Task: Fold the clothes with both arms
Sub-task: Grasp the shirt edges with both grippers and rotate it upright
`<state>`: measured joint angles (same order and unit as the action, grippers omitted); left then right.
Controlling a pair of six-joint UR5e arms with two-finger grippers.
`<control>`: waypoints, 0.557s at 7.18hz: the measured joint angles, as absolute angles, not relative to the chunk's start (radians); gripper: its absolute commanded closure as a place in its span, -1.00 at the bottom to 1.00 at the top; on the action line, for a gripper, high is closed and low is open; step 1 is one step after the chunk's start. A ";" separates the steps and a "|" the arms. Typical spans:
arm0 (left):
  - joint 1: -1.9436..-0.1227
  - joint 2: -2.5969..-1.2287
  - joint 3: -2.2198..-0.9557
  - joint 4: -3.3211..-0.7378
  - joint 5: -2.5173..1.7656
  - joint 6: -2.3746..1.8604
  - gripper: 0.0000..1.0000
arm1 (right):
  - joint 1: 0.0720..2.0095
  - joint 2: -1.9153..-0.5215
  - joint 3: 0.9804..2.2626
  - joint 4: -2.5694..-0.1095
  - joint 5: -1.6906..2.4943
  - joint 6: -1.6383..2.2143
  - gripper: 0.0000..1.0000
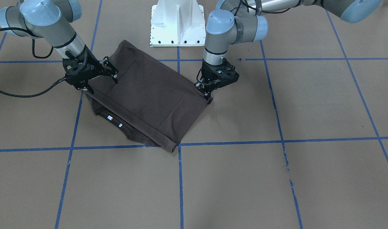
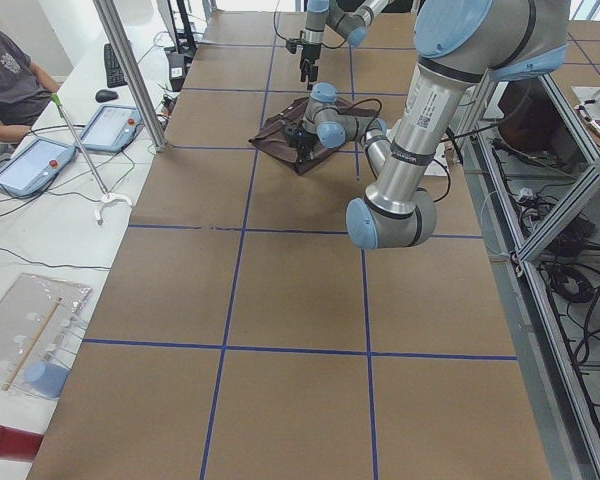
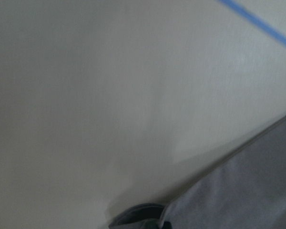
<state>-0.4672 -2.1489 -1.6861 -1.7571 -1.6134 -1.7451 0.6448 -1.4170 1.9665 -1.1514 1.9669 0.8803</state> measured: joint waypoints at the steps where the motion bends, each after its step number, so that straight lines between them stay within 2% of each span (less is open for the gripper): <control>1: -0.527 -2.165 -1.634 -1.781 -1.613 -1.674 1.00 | 0.646 -1.416 1.966 -1.152 1.969 0.881 -1.00; 4: -0.664 -2.261 -1.368 -1.965 -1.614 -1.504 1.00 | 0.650 -1.402 1.964 -1.185 1.970 0.888 -1.00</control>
<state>-0.6641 -2.2606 -1.3678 -1.9653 -1.6137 -1.5039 0.6501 -1.4019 1.9638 -1.1846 1.9696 0.8884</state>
